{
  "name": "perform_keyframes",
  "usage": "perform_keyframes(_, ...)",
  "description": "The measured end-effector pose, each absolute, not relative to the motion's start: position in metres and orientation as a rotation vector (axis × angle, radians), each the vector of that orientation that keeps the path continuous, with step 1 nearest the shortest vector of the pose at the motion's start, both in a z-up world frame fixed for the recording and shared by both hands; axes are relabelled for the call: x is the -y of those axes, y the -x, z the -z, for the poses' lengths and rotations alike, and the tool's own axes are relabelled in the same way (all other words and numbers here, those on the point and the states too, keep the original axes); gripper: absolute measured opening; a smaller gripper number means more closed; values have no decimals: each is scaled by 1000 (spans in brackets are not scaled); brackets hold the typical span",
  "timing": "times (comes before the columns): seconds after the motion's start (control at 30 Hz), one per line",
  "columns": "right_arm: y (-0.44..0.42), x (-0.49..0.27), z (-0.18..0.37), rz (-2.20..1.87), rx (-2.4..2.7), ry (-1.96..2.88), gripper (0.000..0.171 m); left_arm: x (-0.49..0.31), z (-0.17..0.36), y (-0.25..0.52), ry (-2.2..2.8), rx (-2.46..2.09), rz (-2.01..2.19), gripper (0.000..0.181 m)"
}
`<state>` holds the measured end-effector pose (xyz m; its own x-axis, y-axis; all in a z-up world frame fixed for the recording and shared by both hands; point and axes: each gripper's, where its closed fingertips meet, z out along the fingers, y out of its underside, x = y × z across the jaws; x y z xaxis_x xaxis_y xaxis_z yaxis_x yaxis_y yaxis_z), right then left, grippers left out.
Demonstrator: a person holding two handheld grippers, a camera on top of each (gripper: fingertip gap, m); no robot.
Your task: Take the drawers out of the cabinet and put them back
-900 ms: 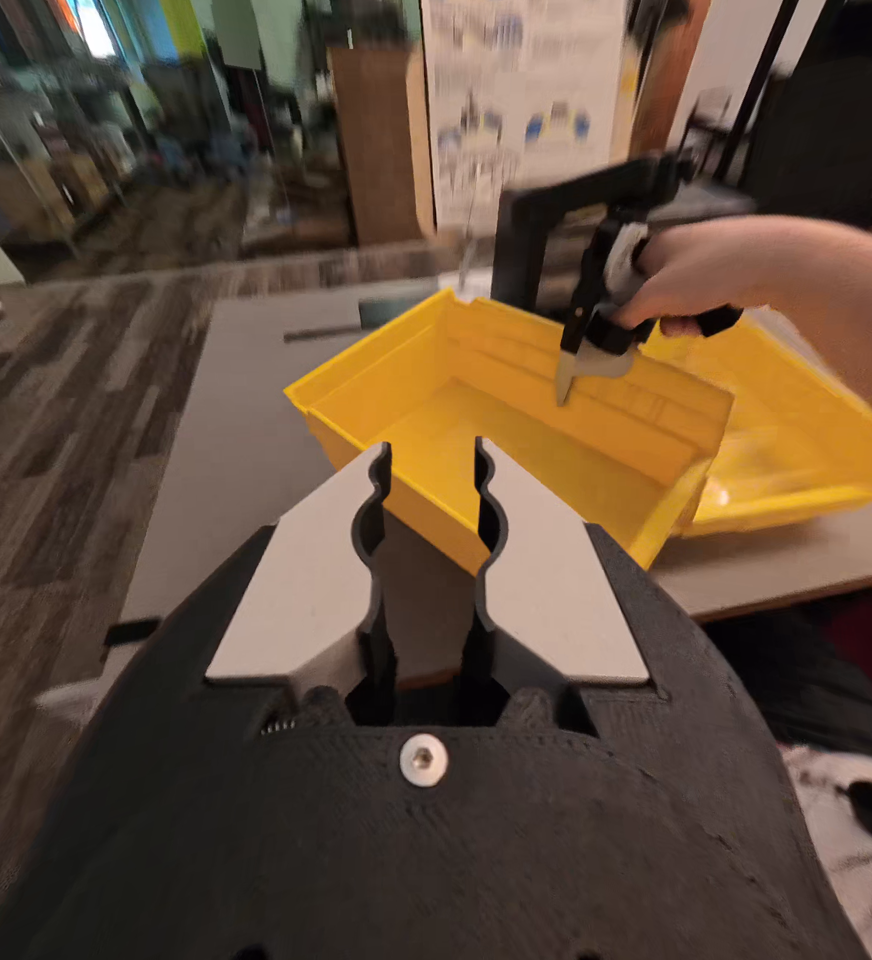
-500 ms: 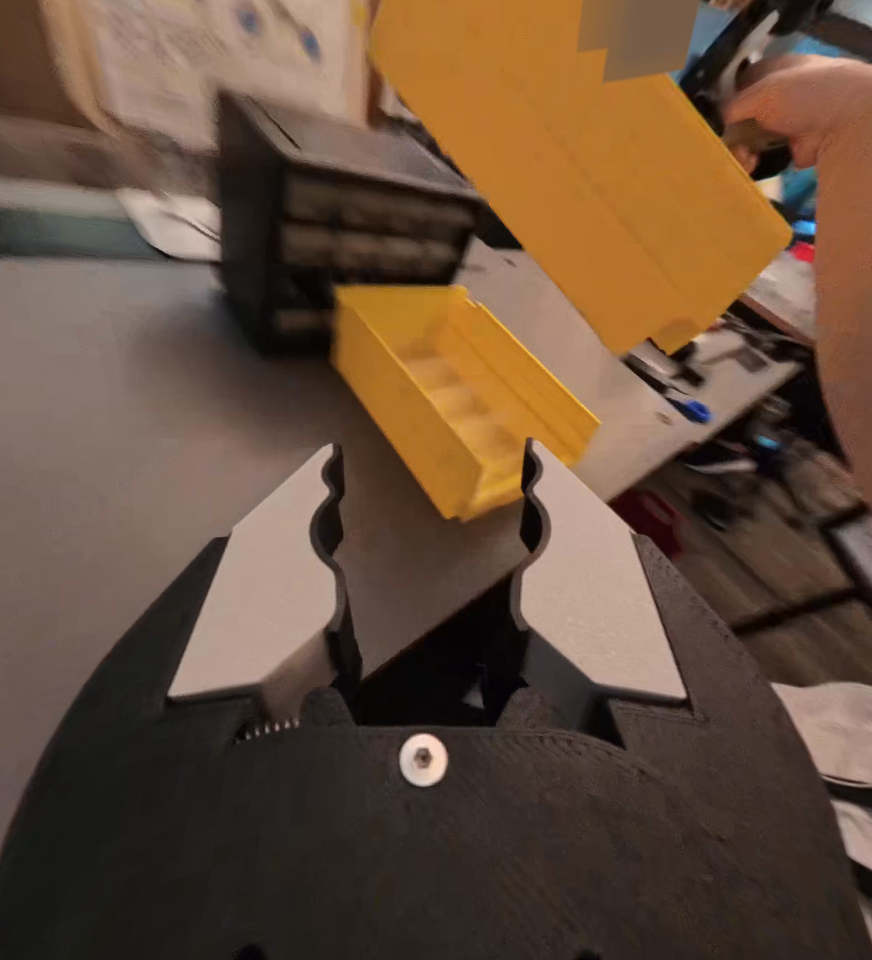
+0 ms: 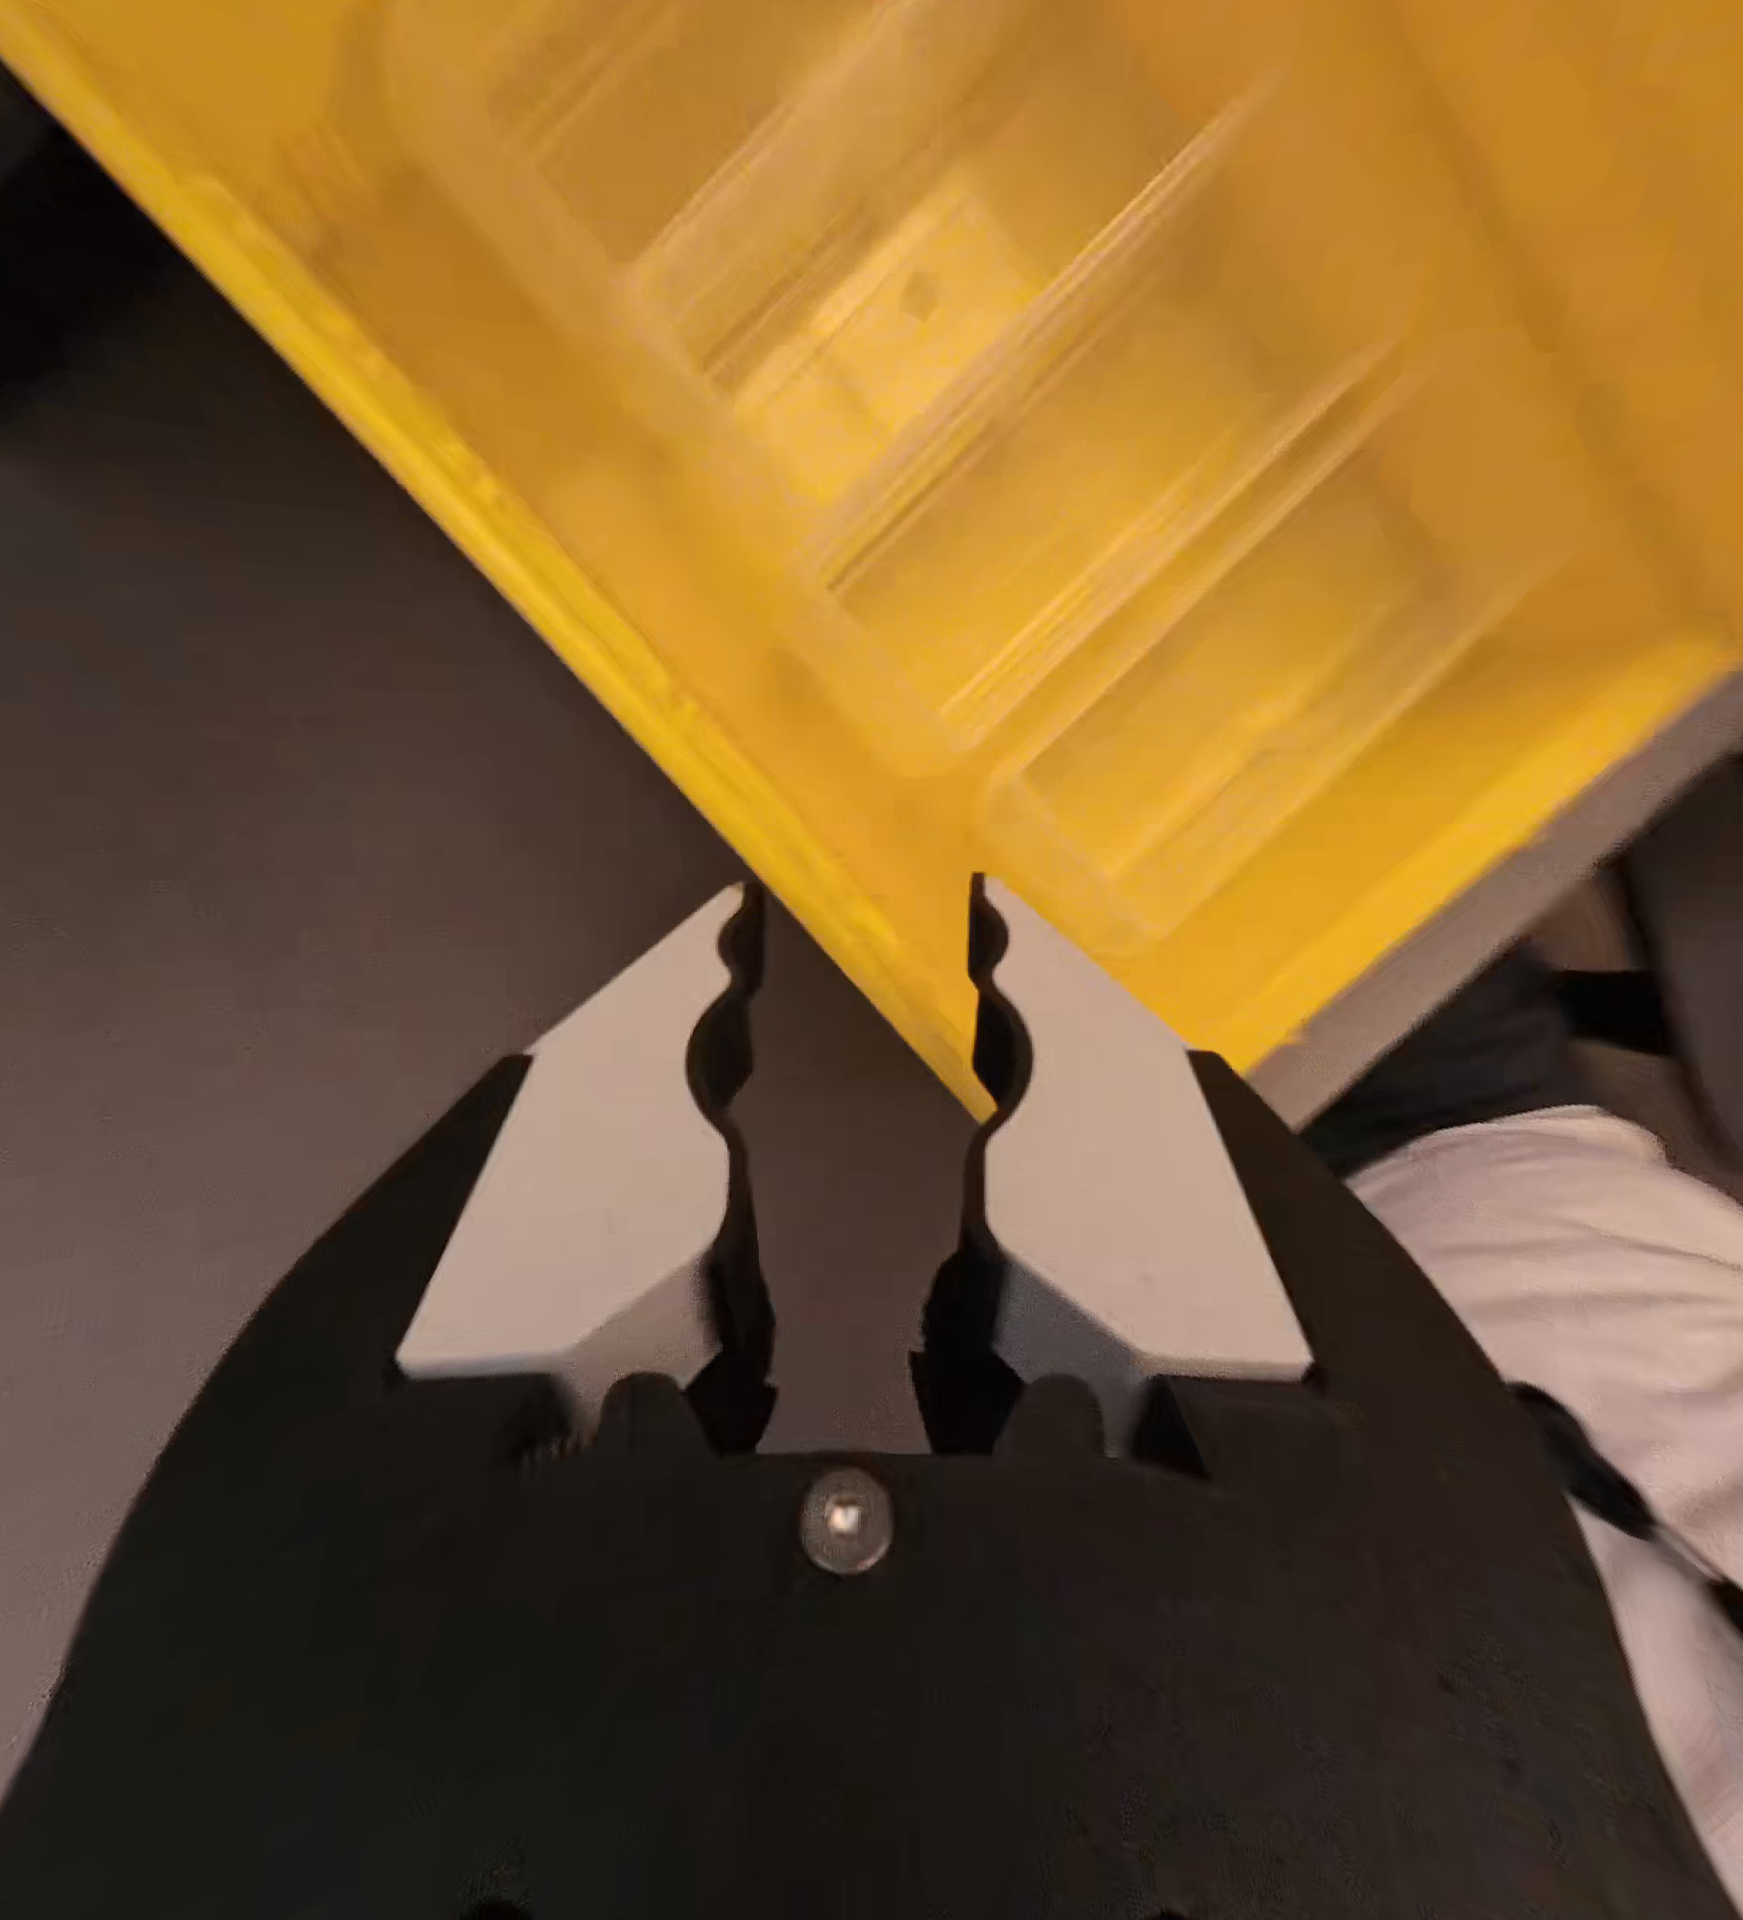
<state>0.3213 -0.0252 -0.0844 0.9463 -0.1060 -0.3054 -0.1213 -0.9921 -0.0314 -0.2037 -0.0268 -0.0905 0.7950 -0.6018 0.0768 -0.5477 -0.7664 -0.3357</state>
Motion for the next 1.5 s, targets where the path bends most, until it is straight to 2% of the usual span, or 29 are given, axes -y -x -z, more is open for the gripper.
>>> perform_keyframes(0.17,-337,9,111,-486,-175,3057,7,33,99,213,2862,-844,252,36)
perform_keyframes(0.23,-342,-2,119,-457,-159,3053,7,42,101,209,2963,-794,433,24)
perform_keyframes(0.27,-343,-7,123,-442,-145,3057,6,45,100,210,2988,-795,491,10)
perform_keyframes(0.43,-330,-38,136,-475,-107,3040,6,31,100,266,2996,-691,323,5)
perform_keyframes(0.67,-306,-86,135,-398,38,2990,2,28,97,386,3011,-256,384,8)
perform_keyframes(1.0,-330,-108,135,-387,-9,2944,4,35,95,533,2892,270,261,5)
perform_keyframes(1.5,-351,-103,136,-322,-135,2883,3,-15,93,559,2822,366,302,6)
